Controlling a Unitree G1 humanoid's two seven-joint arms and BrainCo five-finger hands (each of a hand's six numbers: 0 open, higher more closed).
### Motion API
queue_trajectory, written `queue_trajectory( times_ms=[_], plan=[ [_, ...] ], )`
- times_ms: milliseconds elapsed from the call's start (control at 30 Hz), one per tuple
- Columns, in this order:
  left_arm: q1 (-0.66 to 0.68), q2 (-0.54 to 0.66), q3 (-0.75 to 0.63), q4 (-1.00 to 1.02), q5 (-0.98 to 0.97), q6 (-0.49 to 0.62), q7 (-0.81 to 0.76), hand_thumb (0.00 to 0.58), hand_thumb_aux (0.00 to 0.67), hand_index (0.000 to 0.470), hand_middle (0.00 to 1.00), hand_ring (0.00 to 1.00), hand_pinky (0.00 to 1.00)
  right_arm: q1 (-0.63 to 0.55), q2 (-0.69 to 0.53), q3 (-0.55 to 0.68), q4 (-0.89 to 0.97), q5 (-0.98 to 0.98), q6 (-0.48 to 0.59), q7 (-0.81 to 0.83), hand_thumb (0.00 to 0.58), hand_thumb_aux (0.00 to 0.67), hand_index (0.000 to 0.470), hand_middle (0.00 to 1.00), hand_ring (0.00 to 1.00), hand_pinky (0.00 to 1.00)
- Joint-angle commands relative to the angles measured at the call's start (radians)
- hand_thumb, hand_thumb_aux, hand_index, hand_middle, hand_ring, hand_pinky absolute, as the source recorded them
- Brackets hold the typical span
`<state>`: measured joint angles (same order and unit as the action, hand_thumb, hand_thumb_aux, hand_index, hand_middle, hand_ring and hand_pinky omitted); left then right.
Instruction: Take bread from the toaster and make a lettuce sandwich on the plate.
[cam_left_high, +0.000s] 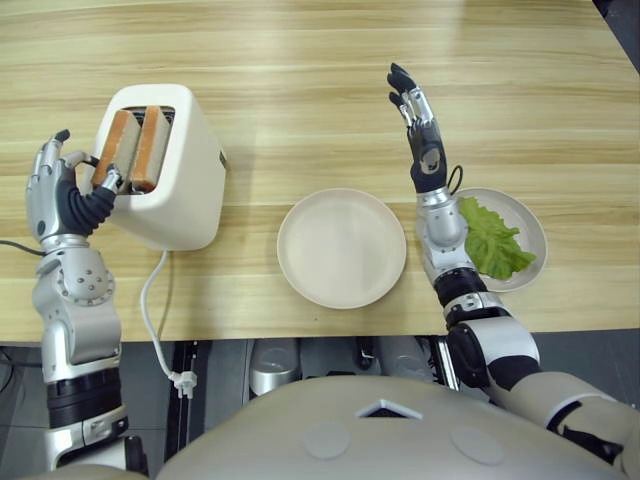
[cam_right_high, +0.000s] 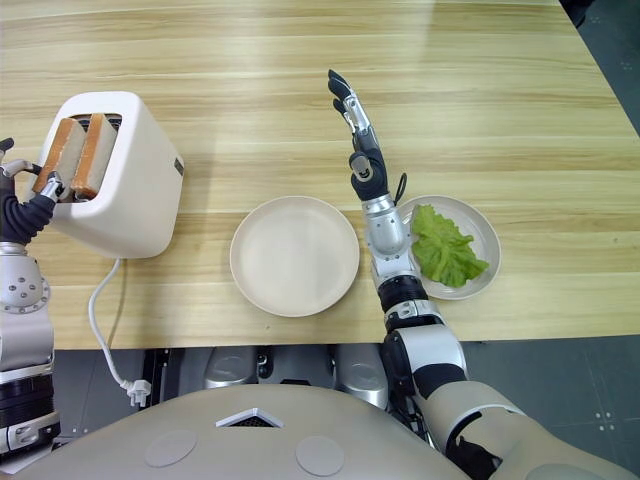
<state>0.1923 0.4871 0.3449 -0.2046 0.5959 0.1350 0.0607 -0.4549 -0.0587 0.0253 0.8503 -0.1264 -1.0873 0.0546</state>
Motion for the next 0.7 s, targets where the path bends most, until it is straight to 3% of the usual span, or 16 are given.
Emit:
queue_trajectory(
  times_ms=[33,700],
  plan=[
    [0.019,0.002,-0.044,0.038,0.003,0.013,-0.021,0.580,0.670,0.460,0.00,0.00,0.00,0.004,0.001,0.008,-0.005,-0.011,-0.001,-0.007,0.000,0.000,0.000,0.00,0.00,0.00],
    [0.038,0.098,-0.111,0.008,0.087,0.059,-0.089,0.580,0.670,0.460,0.00,0.00,0.00,-0.016,0.002,0.006,0.026,-0.033,0.028,-0.040,0.000,0.000,0.000,0.00,0.00,0.00]
  ],
)
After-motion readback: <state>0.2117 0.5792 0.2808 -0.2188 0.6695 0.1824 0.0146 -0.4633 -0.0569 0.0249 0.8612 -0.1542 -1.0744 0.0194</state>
